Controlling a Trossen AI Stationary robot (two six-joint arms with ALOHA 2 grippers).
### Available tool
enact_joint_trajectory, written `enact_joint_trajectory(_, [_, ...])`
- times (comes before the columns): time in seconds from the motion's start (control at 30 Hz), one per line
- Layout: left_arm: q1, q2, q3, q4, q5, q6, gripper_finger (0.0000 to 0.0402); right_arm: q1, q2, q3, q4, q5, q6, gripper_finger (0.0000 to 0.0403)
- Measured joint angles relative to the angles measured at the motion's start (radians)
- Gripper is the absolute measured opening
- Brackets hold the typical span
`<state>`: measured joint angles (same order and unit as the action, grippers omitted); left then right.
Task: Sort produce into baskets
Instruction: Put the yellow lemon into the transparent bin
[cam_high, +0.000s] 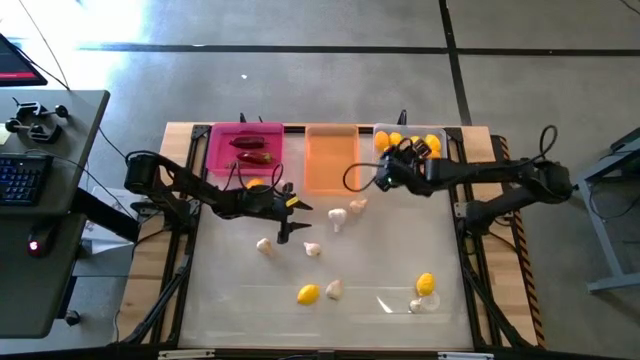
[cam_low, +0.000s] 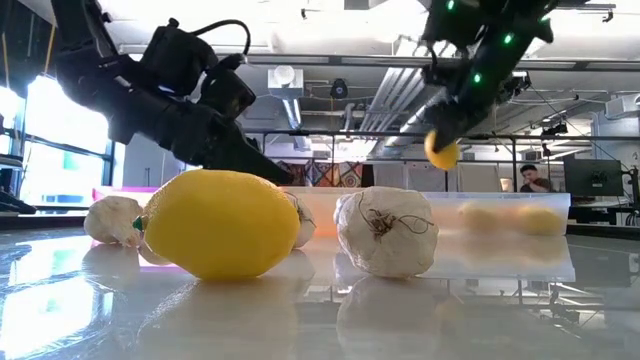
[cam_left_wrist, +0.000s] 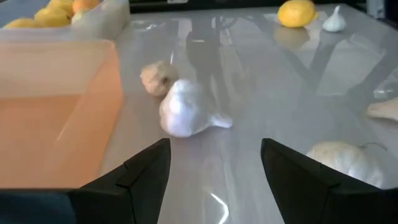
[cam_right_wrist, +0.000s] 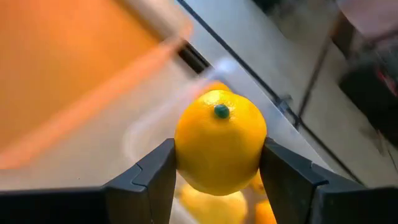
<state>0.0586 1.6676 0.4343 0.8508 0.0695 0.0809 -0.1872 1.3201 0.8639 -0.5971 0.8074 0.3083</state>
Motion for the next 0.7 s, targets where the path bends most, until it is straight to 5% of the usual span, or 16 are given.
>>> enact_joint_trajectory(0.7, [0.000, 0.000, 0.000, -0.019, 0.003, 0.007, 0.0236, -0.298, 0.050, -0.003, -0.028, -0.292, 0.053, 0.0190])
